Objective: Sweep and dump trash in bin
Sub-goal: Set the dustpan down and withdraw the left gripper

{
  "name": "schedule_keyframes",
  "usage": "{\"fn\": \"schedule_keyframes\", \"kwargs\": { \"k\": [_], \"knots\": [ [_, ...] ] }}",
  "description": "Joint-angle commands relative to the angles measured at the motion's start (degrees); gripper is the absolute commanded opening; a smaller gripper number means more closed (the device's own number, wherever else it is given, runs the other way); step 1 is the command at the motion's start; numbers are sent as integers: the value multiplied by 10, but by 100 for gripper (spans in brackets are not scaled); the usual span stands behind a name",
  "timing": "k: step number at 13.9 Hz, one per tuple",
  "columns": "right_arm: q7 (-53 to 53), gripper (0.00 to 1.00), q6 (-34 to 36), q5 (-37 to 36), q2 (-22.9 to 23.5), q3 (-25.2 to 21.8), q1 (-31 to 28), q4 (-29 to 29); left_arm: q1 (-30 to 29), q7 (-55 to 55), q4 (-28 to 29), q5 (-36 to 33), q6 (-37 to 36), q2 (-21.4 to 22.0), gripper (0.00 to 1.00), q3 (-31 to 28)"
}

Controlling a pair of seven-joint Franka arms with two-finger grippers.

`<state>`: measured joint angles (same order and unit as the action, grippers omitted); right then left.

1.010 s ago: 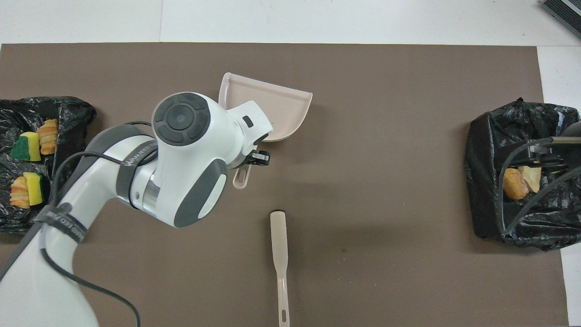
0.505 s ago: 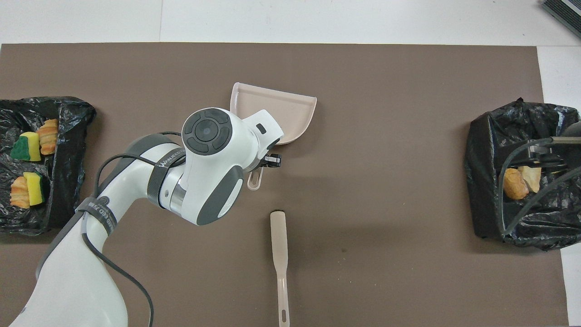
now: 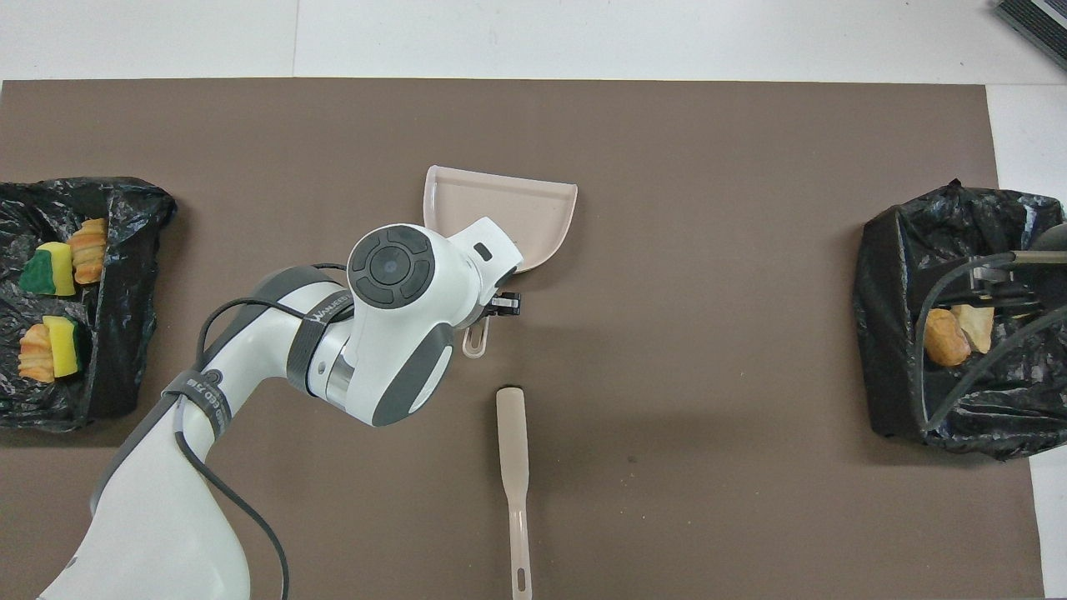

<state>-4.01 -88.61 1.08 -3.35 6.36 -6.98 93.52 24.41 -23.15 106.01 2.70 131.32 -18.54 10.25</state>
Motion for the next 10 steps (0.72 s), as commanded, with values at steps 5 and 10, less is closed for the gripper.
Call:
{"fn": "schedule_keyframes", "kwargs": {
  "k": [5,10],
  "knots": [
    [-6,100,5,8,-11,2,-6,10,2,-66,-1,10,-30,28,100,-15],
    [-6,100,5,8,-11,2,-6,10,-63,-48,-19,8,-113,78,100,-19]
  ]
}}
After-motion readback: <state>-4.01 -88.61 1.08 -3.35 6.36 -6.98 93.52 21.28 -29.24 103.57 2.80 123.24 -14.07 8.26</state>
